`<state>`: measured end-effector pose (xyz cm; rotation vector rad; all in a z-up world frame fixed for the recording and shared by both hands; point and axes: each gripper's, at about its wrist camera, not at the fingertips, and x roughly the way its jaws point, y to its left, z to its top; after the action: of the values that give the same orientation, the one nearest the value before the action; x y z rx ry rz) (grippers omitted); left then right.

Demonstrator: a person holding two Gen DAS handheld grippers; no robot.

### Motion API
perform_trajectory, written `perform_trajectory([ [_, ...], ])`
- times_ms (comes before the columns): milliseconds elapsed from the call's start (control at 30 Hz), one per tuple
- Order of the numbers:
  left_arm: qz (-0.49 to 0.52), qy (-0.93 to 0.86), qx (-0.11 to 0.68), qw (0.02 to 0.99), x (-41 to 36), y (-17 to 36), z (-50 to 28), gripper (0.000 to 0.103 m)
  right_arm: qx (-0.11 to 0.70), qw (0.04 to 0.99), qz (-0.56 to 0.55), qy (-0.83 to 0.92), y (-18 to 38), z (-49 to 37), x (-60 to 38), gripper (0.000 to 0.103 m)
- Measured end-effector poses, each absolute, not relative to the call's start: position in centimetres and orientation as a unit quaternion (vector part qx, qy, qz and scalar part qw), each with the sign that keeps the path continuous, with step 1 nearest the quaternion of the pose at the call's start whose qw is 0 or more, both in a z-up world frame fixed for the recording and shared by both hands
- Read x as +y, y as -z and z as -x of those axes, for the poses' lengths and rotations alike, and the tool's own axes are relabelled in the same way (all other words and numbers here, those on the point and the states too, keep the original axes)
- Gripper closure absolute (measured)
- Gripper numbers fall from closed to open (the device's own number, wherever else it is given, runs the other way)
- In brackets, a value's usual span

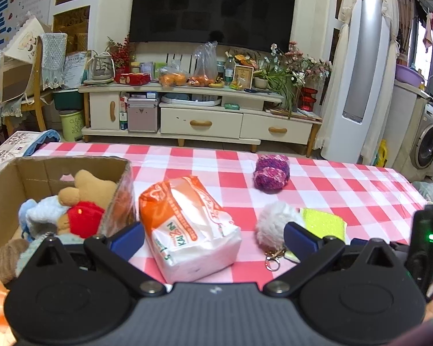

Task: Organize soft objects
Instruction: 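Grasp the white fluffy pompom keychain with the left gripper while the right gripper grasps the yellow-green sponge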

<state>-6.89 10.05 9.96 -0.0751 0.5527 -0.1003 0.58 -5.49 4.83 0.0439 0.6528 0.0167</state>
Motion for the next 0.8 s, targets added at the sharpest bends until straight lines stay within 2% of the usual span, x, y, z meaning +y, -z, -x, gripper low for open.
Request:
perform_trajectory([
  [333,0.024,0.069,0.283,0.956,8.0,-9.6,6.4,0.001,0.323,0.945,0.011,0.048,-4.6,-1.5,-10.4,0.000],
  [467,0.017,0.075,0.290,0.954,7.2,-9.3,6.2,0.001,0.324,0.943,-0.014,0.075,-4.8,-2.0,-13.5,0.000],
  [633,0.008,0.081,0.296,0.952,6.0,-8.9,5.8,0.001,0.312,0.946,-0.089,0.030,-5.2,-2.2,-15.6,0.000],
  [800,-0.006,0.090,0.305,0.948,4.5,-8.3,5.3,0.001,0.317,0.947,-0.048,0.000,-4.6,-3.7,-14.4,0.000],
])
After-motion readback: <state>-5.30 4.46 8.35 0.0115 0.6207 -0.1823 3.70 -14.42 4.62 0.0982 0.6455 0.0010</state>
